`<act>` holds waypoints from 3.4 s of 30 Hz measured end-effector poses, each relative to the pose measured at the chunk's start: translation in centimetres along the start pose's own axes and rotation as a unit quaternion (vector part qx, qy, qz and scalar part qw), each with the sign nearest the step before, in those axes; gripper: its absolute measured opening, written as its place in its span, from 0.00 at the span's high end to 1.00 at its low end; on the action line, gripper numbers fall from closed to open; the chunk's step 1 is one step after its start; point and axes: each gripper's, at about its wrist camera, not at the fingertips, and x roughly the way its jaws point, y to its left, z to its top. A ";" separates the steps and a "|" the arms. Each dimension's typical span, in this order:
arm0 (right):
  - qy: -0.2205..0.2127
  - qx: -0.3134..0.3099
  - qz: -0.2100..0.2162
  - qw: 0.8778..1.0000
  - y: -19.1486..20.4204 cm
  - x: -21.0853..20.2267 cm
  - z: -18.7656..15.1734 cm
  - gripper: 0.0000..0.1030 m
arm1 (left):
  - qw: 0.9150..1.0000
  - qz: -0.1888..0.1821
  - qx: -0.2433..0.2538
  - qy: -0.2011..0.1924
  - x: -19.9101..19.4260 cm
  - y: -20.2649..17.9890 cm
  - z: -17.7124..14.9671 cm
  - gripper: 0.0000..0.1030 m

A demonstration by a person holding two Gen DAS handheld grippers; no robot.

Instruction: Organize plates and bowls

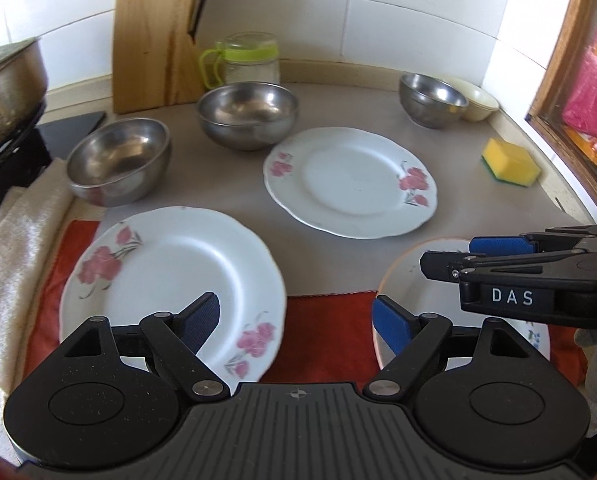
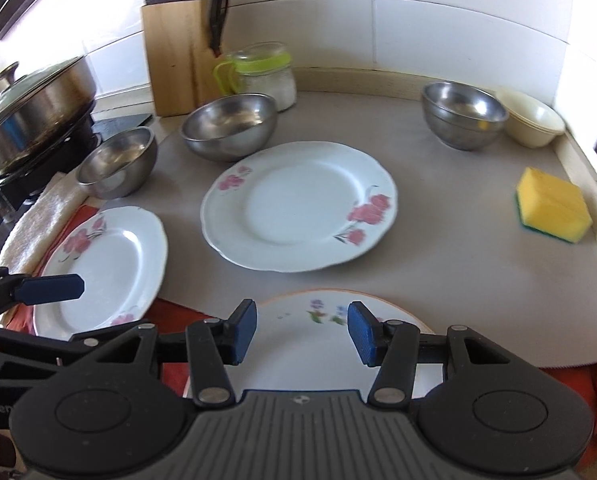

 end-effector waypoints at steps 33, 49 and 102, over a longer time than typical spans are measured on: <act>0.058 -0.079 0.113 0.989 7.6 6.8 2.3 0.49 | 0.990 0.097 -0.095 0.035 1.1 9.7 -1.3 0.20; 0.062 -0.004 0.135 0.989 8.3 6.4 0.8 0.49 | 0.998 -0.036 -0.040 0.043 2.2 11.9 -0.8 0.34; 0.003 0.093 0.028 0.995 8.8 2.0 -0.5 0.52 | 0.988 -0.124 0.091 0.022 3.7 13.1 1.5 0.23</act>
